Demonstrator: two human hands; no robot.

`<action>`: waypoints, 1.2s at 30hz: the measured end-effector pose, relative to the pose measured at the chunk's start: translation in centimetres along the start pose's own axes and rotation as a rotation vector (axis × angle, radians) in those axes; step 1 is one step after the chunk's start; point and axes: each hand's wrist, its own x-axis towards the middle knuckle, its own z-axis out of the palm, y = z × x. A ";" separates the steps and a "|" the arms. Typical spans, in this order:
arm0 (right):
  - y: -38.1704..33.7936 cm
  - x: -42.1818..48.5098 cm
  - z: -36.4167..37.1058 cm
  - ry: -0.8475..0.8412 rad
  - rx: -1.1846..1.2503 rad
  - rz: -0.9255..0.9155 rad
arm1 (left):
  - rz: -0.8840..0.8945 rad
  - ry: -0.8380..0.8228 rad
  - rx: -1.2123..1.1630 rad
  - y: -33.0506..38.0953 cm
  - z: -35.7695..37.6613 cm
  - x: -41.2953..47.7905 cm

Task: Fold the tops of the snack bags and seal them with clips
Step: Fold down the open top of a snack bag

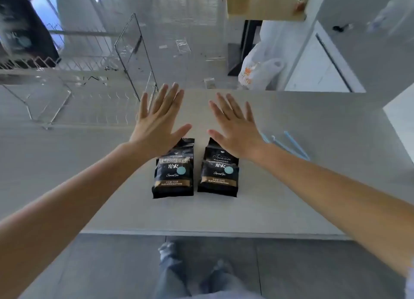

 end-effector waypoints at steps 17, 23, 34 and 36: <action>3.0 -3.4 10.4 -0.396 0.634 0.710 | -0.199 -0.475 -0.431 -0.9 11.6 -2.4; 3.5 -3.5 12.8 -0.292 1.064 1.164 | -0.137 -0.499 -0.525 0.2 14.8 -1.2; 4.2 -1.0 13.5 -0.237 1.347 1.072 | -0.697 -0.618 -0.995 4.0 15.9 3.1; 4.5 -0.7 13.3 -0.239 1.399 1.025 | -0.777 -0.553 -1.037 3.8 16.1 3.4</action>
